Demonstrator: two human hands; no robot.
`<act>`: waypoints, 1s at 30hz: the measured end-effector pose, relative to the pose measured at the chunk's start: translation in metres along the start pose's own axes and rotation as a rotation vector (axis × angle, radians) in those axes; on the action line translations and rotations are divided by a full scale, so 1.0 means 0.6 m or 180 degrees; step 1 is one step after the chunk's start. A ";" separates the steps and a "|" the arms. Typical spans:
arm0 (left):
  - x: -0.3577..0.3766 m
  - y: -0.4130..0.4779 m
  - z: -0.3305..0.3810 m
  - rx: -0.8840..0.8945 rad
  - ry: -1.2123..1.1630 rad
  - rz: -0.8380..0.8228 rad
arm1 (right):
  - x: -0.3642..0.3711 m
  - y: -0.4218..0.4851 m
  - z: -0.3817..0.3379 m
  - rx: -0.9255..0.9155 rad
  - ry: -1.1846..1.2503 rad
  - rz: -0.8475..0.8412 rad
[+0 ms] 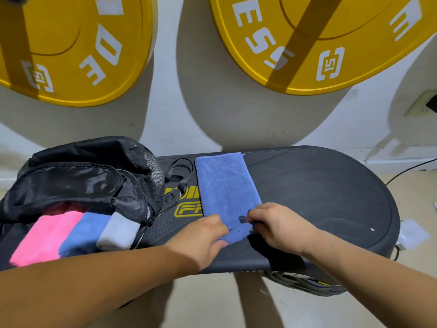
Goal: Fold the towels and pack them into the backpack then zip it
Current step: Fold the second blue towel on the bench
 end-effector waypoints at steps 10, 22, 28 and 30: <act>0.006 -0.014 -0.084 -0.1768 -0.1240 -0.0086 | 0.025 -0.010 0.022 0.1516 0.0672 -0.0691; 0.007 -0.019 0.027 0.1253 0.1313 -0.0024 | 0.016 -0.016 -0.088 -0.1045 -0.1071 0.0120; -0.008 -0.022 0.007 0.1100 0.1394 0.0062 | 0.018 -0.028 -0.076 -0.1073 -0.1445 0.0159; -0.014 -0.020 0.005 0.1103 0.1421 0.0170 | 0.022 -0.028 -0.076 -0.1173 -0.1628 0.0191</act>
Point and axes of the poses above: each hand's wrist, its own y-axis towards the middle knuckle, its own x-axis out of the palm, z = x × y, the point moved 8 cm from there along y, towards the middle knuckle, and after that the axes turned 12 degrees about z, right-handed, at the moved point
